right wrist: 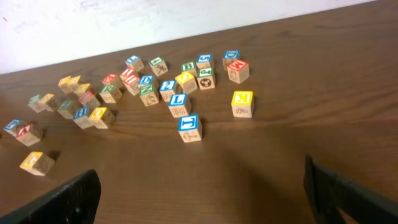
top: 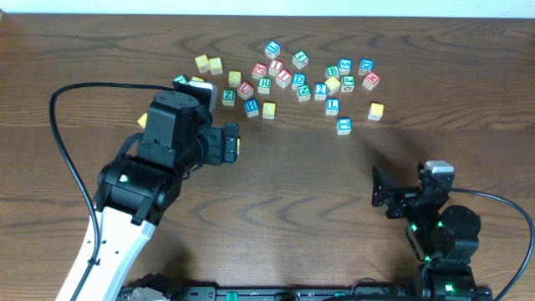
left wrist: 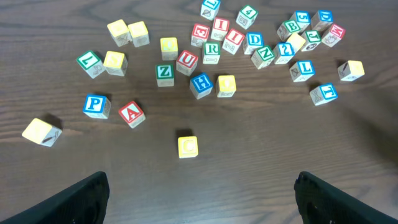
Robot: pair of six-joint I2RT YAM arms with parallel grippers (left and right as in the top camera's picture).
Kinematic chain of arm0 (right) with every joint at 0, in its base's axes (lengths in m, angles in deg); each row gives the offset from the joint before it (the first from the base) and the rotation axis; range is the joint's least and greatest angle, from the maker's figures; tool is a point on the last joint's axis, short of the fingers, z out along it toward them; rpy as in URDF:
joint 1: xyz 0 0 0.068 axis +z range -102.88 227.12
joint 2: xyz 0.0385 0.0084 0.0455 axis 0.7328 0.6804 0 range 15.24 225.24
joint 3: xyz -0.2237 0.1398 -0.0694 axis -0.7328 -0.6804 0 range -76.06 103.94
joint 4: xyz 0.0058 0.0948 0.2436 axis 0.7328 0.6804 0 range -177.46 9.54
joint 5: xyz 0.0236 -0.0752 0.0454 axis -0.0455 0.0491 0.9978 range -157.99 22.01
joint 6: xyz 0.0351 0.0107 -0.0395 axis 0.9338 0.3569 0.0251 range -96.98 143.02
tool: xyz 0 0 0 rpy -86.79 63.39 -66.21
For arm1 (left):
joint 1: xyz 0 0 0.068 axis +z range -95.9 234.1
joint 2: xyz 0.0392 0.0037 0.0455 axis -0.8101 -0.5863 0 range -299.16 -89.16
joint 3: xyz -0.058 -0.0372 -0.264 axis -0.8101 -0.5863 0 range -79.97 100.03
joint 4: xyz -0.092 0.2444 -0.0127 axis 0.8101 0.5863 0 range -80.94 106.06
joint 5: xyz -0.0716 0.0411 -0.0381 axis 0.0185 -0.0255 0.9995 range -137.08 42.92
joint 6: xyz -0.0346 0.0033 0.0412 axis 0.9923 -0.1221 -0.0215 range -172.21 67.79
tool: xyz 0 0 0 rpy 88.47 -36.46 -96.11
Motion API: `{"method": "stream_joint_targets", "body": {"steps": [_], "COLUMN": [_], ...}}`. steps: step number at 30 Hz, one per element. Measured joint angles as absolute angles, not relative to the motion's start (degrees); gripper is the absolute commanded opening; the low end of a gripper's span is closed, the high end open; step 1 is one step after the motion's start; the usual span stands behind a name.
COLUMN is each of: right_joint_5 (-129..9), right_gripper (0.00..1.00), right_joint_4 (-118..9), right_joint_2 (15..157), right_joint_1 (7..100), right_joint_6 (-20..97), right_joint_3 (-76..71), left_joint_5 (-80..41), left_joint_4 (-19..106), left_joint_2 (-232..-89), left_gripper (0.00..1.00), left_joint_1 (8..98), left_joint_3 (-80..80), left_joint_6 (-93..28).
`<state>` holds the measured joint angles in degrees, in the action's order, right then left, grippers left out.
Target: Spell out CORL
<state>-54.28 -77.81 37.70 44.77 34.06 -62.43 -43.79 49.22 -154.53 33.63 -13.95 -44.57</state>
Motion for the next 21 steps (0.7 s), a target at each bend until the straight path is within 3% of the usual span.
{"method": "stream_joint_targets", "body": {"steps": [21], "right_joint_5": [-47.1], "right_gripper": [0.99], "right_joint_4": [-74.8], "right_joint_2": [55.0], "right_joint_1": [44.8], "right_joint_6": [33.2], "right_joint_3": [-48.8], "left_joint_5": [-43.8], "left_joint_4": [49.0], "left_joint_2": [-154.5], "left_gripper": [0.94], "left_joint_1": [33.6], "left_joint_3": [-14.0], "left_joint_6": [-44.6]}}
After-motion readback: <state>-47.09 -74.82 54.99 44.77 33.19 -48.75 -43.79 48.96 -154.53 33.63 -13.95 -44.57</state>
